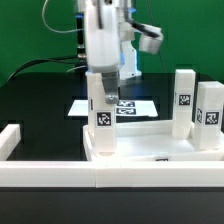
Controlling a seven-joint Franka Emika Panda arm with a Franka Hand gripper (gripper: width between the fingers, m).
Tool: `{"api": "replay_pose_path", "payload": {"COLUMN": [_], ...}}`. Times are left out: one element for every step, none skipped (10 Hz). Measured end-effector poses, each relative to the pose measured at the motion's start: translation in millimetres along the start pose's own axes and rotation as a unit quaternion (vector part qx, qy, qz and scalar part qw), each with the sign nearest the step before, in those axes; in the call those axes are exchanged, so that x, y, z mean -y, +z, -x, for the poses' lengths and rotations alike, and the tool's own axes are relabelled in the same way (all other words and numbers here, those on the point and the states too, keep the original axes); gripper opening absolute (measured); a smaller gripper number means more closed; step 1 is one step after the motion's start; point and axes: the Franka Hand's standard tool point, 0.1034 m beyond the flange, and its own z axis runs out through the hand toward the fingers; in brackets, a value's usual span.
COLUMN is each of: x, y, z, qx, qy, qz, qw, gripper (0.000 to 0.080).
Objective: Assemble desk
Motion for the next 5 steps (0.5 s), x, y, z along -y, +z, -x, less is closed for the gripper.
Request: {"api": "replay_pose_path", "payload": {"x": [0.4, 0.3, 0.2, -0.1, -1.4], "y": [-0.2, -0.1, 0.1, 0.4, 1.4], "z": [-1.4, -1.0, -1.0, -1.2, -0.6], "qx": [0.006, 0.006, 0.006, 0.003, -0.005], "qy": [0.016, 0.022, 0.016, -0.028, -0.132], "qz": [-0.003, -0.003, -0.002, -0.001, 0.006], "qw": [1.000, 1.000, 1.000, 1.000, 0.991], "gripper": [0.0294, 0.0294, 0.0375, 0.0375, 0.0575]}}
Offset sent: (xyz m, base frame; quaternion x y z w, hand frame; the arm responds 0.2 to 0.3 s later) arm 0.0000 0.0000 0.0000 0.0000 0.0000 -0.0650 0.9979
